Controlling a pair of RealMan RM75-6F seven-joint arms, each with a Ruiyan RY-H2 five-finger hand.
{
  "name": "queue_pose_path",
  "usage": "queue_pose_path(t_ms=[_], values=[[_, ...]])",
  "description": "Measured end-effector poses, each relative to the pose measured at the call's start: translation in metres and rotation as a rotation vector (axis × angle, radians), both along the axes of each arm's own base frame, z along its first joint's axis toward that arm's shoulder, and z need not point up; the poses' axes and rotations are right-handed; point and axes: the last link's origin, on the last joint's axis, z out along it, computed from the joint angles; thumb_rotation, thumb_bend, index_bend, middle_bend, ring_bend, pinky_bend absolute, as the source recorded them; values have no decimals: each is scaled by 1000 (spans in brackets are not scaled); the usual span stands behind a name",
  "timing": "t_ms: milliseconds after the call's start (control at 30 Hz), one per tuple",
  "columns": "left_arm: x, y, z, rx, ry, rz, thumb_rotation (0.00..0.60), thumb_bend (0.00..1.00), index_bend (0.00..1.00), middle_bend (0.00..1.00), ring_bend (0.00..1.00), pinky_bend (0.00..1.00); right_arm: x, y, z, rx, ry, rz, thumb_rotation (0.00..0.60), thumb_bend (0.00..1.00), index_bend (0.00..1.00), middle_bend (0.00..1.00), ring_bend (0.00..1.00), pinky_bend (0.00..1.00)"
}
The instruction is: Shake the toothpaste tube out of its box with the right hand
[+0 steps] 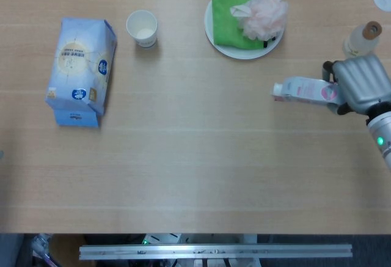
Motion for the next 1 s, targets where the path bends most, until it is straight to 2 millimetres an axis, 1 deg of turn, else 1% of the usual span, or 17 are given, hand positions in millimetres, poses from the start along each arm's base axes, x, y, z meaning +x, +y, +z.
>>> queue_pose_path(t_ms=[100,233,300,467,600,733,900,1000], values=[[1,0,1,5,-3,-2,600,115,399,365,373,527,2,0,0,-7,-33,13,600,360,656,664,568,639],[-1,-1,0,1,-2,4,600,116,399,365,372,527,16,1,-1,12,-96,91,600,360,656,664,568,639],[-2,-1,0,-2,-1,7,600,116,399,365,372,527,19,0,-2,9,-96,107,600,360,657,666,570,640],[1,0,1,5,-2,-2,600,116,400,365,372,527,7,1,-2,-8,-85,42,600,360,667,676,577,643],[1,0,-1,-2,-1,-1,600,116,400,365,372,527,3,4,-4,22,-77,27,600,360,667,676,577,643],[1,1,0,-3,2,0,600,116,400,365,372,527,-9,7,-8,47,-60,-22,600,360,666,676,577,643],[3,2,0,-2,4,-5,600,116,400,365,372,527,-10,8,-7,45,-88,-12,600,360,667,680,585,651],[3,2,-2,-7,4,-6,600,116,400,365,373,527,-11,11,-9,82,-57,-7,600,361,667,680,586,652]])
